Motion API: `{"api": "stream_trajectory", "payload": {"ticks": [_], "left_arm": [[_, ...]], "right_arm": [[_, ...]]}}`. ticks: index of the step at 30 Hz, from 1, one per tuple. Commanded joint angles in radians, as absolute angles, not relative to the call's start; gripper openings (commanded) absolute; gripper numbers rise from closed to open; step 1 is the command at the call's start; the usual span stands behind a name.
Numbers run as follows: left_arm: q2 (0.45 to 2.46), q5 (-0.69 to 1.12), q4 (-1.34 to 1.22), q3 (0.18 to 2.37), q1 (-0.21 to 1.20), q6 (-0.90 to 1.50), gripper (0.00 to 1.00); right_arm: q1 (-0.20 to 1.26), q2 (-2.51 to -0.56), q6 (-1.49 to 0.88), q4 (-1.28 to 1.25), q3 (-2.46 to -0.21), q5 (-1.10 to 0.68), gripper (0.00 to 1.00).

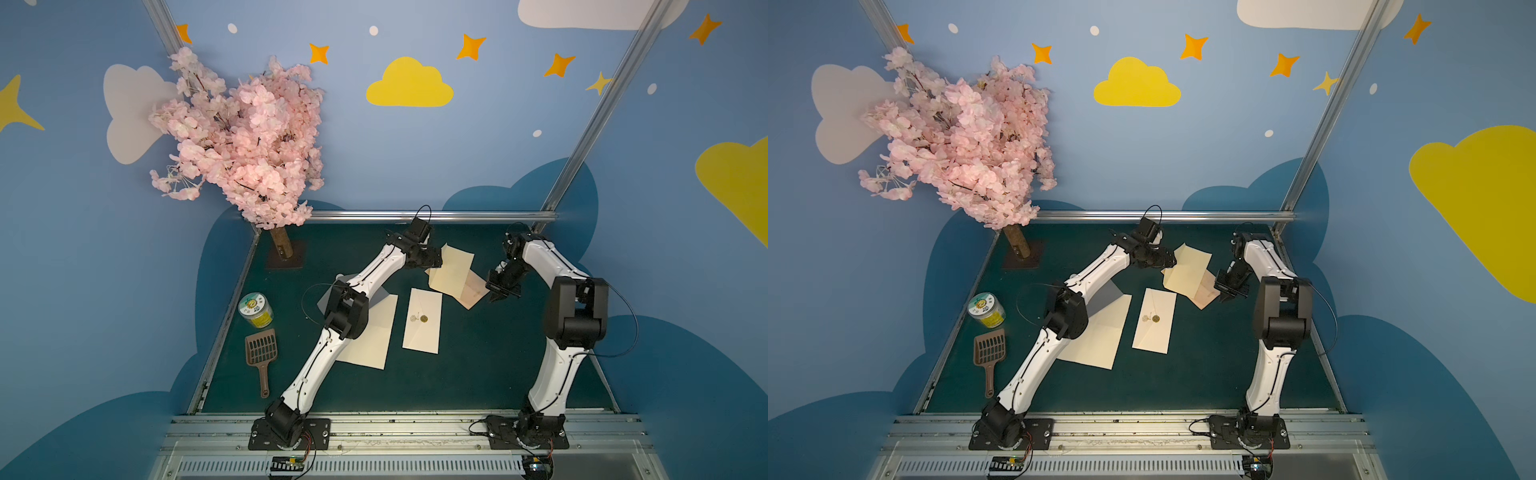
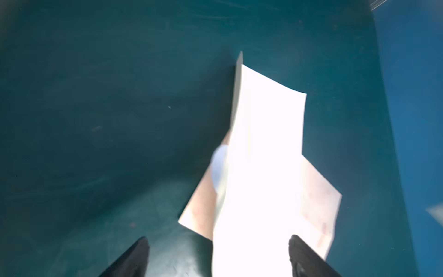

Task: Fold the letter paper in half and place it into the envelope
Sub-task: Pick up the envelope from the center of the board.

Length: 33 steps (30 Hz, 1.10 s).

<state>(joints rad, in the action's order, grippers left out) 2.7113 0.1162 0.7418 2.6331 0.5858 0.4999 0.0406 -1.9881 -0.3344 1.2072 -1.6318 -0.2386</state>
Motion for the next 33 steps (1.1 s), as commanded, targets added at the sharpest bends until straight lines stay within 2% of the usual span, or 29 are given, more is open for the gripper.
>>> {"api": "stream_trajectory", "payload": {"ticks": [1, 5, 12, 16, 18, 21, 28, 33], "left_arm": [[2.736, 0.116, 0.662, 2.668, 0.574, 0.499, 0.80], [2.762, 0.131, 0.629, 2.688, 0.578, 0.497, 0.69], [2.788, 0.174, 0.589, 2.695, 0.594, 0.502, 0.58], [2.801, 0.185, 0.588, 2.695, 0.601, 0.515, 0.48], [2.805, 0.187, 0.585, 2.693, 0.602, 0.526, 0.36], [2.807, 0.196, 0.565, 2.695, 0.600, 0.544, 0.05], [2.733, 0.267, 0.561, 2.675, 0.585, 0.555, 0.03], [2.563, 0.313, 0.584, 2.506, 0.565, 0.528, 0.03]], "right_arm": [[0.046, -1.921, -0.344, 1.234, -1.610, -0.287, 0.00], [0.043, -1.895, -0.351, 1.235, -1.606, -0.315, 0.00], [0.043, -1.891, -0.354, 1.242, -1.630, -0.337, 0.00], [0.042, -1.888, -0.350, 1.247, -1.633, -0.347, 0.00], [0.042, -1.881, -0.349, 1.247, -1.630, -0.348, 0.00], [0.042, -1.870, -0.343, 1.245, -1.622, -0.345, 0.00], [0.041, -1.877, -0.338, 1.222, -1.599, -0.349, 0.00], [0.041, -1.905, -0.342, 1.198, -1.611, -0.353, 0.00]]}}
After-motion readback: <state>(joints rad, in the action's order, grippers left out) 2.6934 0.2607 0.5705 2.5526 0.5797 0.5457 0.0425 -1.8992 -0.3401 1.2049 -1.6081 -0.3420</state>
